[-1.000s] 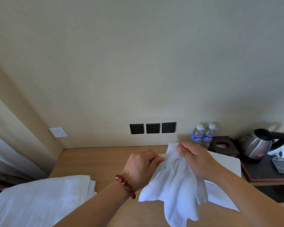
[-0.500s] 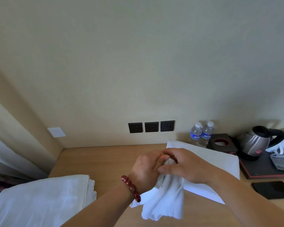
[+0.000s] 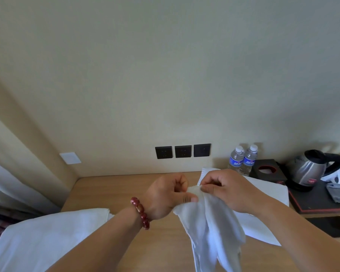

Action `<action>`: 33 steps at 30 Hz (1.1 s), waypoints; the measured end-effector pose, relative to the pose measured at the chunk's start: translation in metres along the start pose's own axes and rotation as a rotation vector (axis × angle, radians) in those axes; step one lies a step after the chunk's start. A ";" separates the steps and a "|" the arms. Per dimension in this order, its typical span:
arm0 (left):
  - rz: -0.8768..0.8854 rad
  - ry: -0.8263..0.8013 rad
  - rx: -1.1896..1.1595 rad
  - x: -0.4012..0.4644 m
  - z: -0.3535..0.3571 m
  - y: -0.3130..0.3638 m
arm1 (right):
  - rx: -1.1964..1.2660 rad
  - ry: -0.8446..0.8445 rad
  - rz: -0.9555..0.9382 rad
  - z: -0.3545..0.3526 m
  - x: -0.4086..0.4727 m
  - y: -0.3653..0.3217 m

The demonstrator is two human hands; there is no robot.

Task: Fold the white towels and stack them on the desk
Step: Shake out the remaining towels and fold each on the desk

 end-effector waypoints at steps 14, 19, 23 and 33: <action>-0.116 0.028 0.244 0.000 -0.005 0.014 | -0.121 0.133 -0.080 0.011 -0.002 -0.003; -0.106 0.051 0.265 -0.001 -0.014 0.022 | 0.018 0.112 -0.072 0.014 0.000 -0.001; -0.134 0.066 0.185 -0.001 -0.021 0.028 | 0.173 0.049 -0.070 0.021 -0.003 -0.003; -0.219 0.032 -0.313 -0.002 -0.013 0.032 | 0.330 0.205 -0.113 0.023 -0.010 -0.020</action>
Point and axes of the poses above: each hand's wrist, its own x-axis towards the middle knuckle, its own z-axis out of the palm, y = z × x, the point moved 1 cm from there along x, towards the middle knuckle, and after that the axes turned 11 degrees about -x, right-handed, at the moved point
